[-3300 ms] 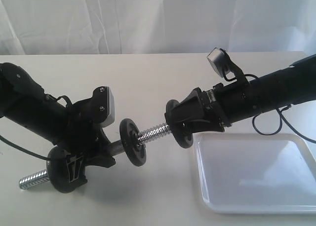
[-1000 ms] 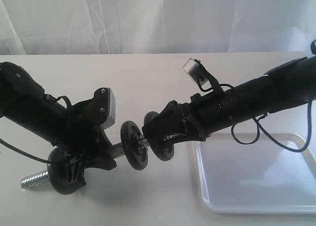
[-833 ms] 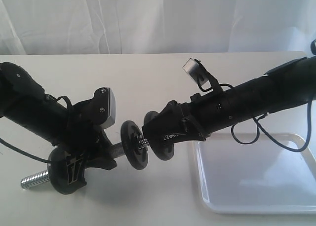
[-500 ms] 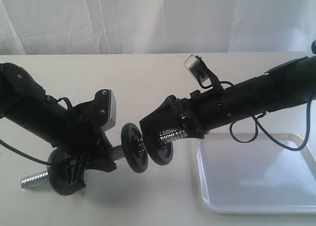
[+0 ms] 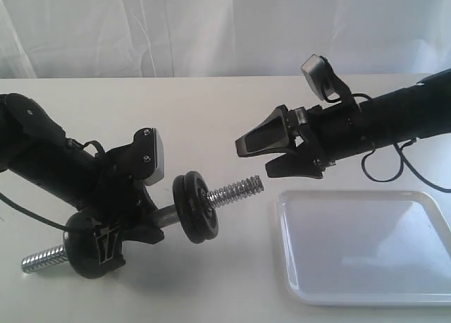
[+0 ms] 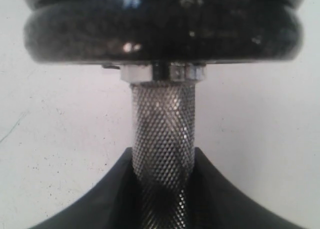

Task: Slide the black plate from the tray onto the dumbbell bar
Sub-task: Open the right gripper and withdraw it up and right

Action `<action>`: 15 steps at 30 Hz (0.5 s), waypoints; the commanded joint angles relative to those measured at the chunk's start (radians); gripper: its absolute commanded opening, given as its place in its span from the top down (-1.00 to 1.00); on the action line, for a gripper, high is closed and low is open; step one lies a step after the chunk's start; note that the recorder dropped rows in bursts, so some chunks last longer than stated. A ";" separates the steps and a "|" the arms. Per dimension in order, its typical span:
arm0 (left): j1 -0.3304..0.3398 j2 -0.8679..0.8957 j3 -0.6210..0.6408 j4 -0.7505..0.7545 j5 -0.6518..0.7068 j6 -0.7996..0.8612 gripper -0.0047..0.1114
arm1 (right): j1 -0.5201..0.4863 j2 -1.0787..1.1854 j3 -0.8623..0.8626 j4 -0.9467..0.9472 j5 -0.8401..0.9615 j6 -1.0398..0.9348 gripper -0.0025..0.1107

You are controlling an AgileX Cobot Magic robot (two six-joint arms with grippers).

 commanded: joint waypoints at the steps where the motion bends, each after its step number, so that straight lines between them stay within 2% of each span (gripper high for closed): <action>1: 0.001 -0.061 -0.030 -0.144 0.043 -0.007 0.92 | -0.022 -0.010 -0.005 -0.005 0.022 0.015 -0.88; 3: 0.001 -0.061 -0.030 -0.144 0.043 -0.007 0.92 | -0.022 -0.010 -0.005 -0.003 0.046 0.092 -0.69; 4: 0.001 -0.061 -0.030 -0.144 0.043 -0.007 0.92 | -0.022 -0.010 -0.005 0.000 0.046 0.123 -0.48; 6: 0.001 -0.061 -0.030 -0.144 0.043 -0.007 0.92 | -0.025 -0.010 -0.005 -0.009 0.046 0.149 0.23; 7: 0.001 -0.061 -0.030 -0.144 0.043 -0.007 0.92 | -0.033 -0.010 -0.005 -0.012 0.046 0.156 0.70; 8: 0.001 -0.061 -0.030 -0.144 0.043 -0.007 0.92 | -0.043 -0.010 -0.005 -0.012 0.046 0.166 0.94; 15: 0.001 -0.061 -0.030 -0.144 0.055 -0.009 0.92 | -0.130 -0.010 -0.026 0.005 0.046 0.169 0.96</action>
